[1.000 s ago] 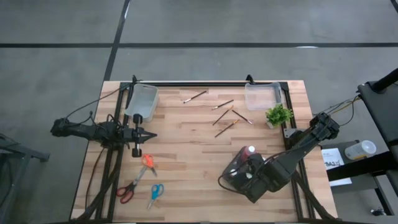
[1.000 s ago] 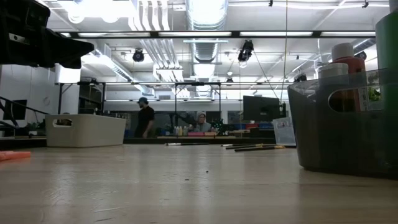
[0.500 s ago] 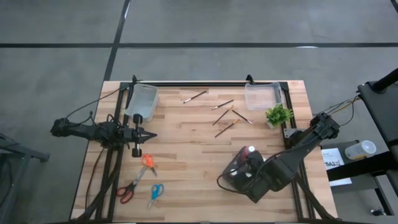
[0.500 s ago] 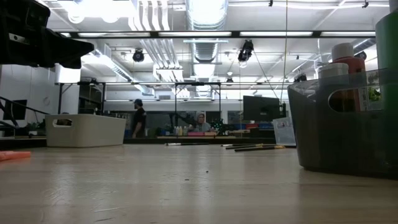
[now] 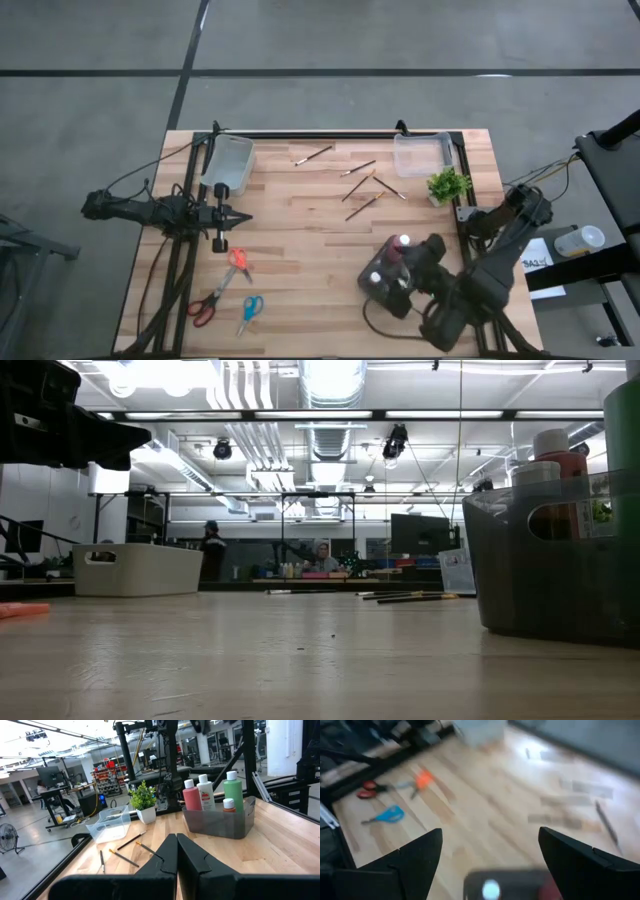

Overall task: Pick & Place Paint Supplies
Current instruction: Put the bottom gold paint brush into the transparent bin

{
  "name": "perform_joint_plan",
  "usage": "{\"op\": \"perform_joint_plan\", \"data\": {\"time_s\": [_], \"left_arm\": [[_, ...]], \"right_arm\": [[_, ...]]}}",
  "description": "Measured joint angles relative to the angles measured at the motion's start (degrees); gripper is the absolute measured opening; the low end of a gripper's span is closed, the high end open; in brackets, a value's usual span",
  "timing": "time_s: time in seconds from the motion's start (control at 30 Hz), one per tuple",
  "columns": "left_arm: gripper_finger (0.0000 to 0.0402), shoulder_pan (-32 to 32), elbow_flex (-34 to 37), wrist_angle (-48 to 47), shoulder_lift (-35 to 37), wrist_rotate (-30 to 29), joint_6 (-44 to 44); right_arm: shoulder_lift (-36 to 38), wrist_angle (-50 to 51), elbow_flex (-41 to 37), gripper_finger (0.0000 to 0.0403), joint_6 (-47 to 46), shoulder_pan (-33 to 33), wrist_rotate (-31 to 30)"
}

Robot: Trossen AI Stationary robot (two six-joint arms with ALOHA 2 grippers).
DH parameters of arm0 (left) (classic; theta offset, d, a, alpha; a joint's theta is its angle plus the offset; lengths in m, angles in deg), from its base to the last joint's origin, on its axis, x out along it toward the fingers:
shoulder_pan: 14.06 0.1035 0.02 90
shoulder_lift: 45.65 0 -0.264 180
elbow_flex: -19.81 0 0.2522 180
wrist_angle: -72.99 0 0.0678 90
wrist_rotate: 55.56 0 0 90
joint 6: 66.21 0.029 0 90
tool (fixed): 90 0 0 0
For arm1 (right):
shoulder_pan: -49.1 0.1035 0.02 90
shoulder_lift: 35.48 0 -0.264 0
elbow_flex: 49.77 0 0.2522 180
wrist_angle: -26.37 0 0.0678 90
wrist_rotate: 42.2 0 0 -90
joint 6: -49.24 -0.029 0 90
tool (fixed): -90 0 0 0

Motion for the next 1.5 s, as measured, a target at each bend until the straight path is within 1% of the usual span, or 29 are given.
{"op": "perform_joint_plan", "data": {"time_s": [0.07, 0.13, 0.4, 0.63, 0.73, 0.93, 1.1, 1.27, 1.33, 1.43, 1.5], "left_arm": [[0.0, 0.0, 0.0, 0.0, 0.0, 0.0, 0.0], [0.0, 0.0, 0.0, 0.0, 0.0, 0.0, 0.0], [0.0, 0.0, 0.0, 0.0, 0.0, 0.0, 0.0], [0.0, 0.0, 0.0, 0.0, 0.0, 0.0, 0.0], [0.0, 0.0, 0.0, 0.0, 0.0, 0.0, 0.0], [0.0, 0.0, 0.0, 0.0, 0.0, 0.0, 0.0], [0.0, 0.0, 0.0, 0.0, 0.0, 0.0, 0.0], [0.0, 0.0, 0.0, 0.0, 0.0, 0.0, 0.0], [0.0, 0.0, 0.0, 0.0, 0.0, 0.0, 0.0], [0.0, 0.0, 0.0, 0.0, 0.0, 0.0, 0.0], [0.0, 0.0, 0.0, 0.0, 0.0, 0.0, 0.0]], "right_arm": [[0.0, -1.8, -0.2, 0.0328, 4.9, 1.0, -3.2], [0.0, -4.2, -0.6, 0.0328, 9.8, 1.3, -4.4], [0.0, -18.6, -2.8, 0.0328, 30.2, 0.9, -4.5], [0.0, -33.5, -5.8, 0.0328, 53.9, -1.6, -3.5], [0.0, -38.3, -6.1, 0.0328, 63.4, -3.8, 1.7], [0.3, -47.7, -6.1, 0.0328, 79.1, -8.7, 11.7], [0.3, -52.0, -6.3, 0.0328, 86.1, -12.3, 20.0], [0.3, -55.7, -6.8, 0.0328, 93.6, -15.3, 26.8], [0.3, -58.3, -7.8, 0.0328, 96.7, -16.6, 30.6], [0.3, -63.6, -10.2, 0.0328, 102.3, -18.6, 38.0], [0.3, -66.8, -11.7, 0.0328, 104.9, -20.0, 40.8]]}}
